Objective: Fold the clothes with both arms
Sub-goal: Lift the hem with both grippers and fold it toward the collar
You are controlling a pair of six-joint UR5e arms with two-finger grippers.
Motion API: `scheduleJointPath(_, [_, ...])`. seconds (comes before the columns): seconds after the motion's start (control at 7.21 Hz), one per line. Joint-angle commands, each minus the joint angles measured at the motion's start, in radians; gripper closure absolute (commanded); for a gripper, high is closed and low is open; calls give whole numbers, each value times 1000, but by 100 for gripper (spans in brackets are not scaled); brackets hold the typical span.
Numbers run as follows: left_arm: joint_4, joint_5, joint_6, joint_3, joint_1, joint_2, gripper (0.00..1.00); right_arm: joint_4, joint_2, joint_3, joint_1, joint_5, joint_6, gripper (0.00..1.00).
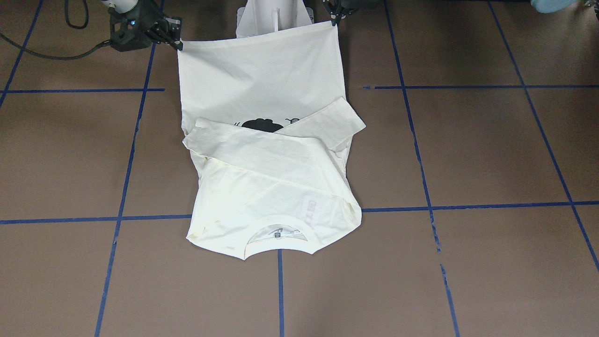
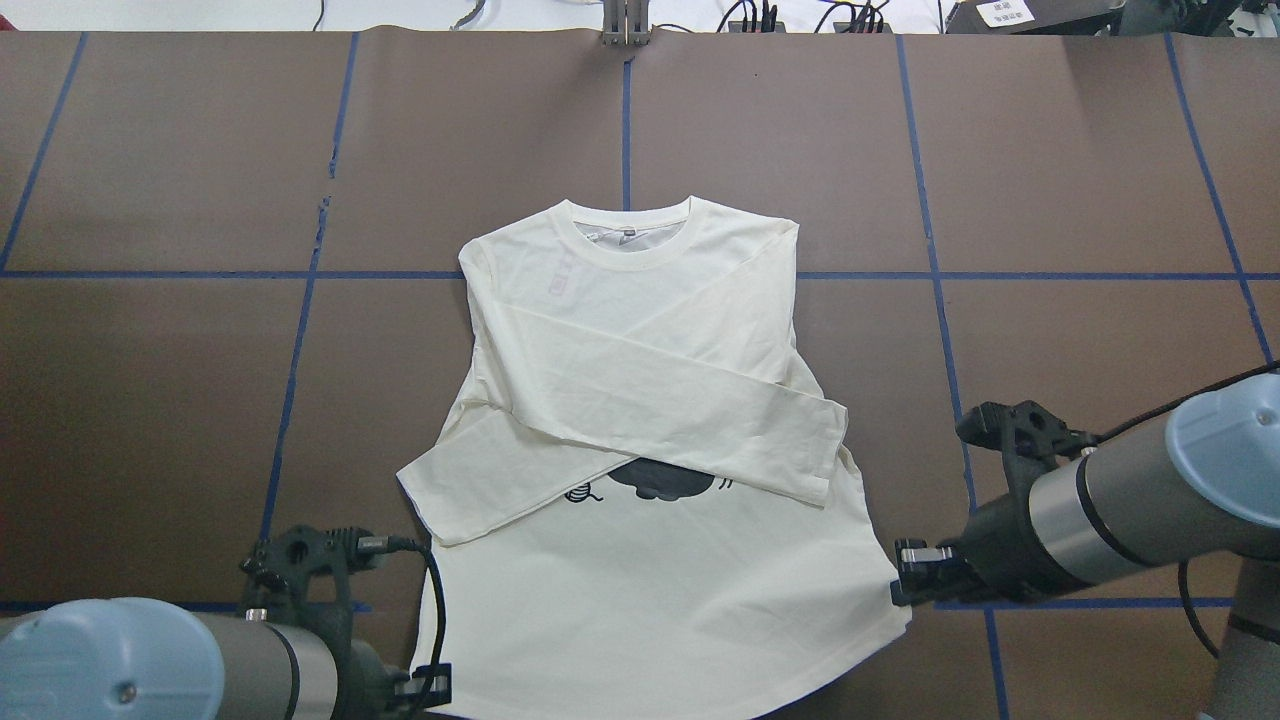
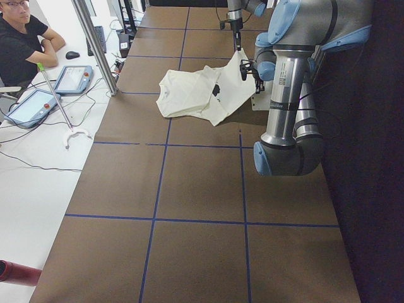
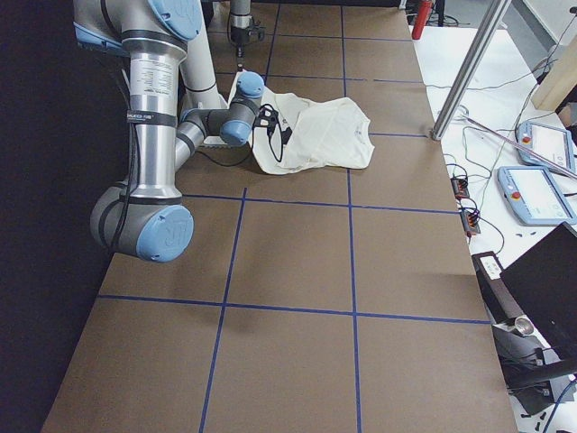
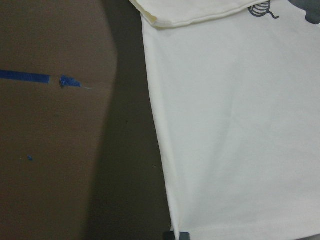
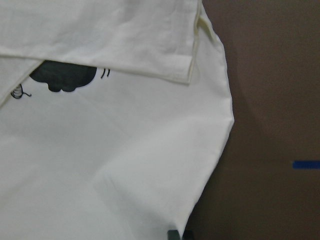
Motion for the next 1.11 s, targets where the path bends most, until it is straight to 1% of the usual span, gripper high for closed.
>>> scheduleJointPath(0.0, [3, -70, 76, 10, -175, -11, 100, 1, 109, -90, 179, 15, -59, 100])
scheduleJointPath(0.14, [10, -141, 114, 15, -289, -43, 100, -2, 113, -103, 274, 15, -66, 100])
scheduleJointPath(0.28, [9, -187, 151, 75, -387, -104, 100, 0, 169, -161, 318, 4, -85, 100])
scheduleJointPath(0.42, [4, -192, 159, 184, -459, -190, 100, -2, 276, -265, 371, 4, -87, 100])
scheduleJointPath(0.55, [-22, -191, 183, 306, -522, -236, 100, -2, 389, -407, 396, 1, -87, 100])
scheduleJointPath(0.69, [-113, -189, 258, 447, -584, -249, 100, -2, 486, -552, 425, -4, -90, 100])
scheduleJointPath(0.83, [-204, -186, 280, 564, -636, -249, 100, 0, 560, -670, 432, -11, -98, 100])
scheduleJointPath(0.97, [-302, -180, 279, 664, -641, -254, 100, 0, 605, -746, 433, -34, -102, 100])
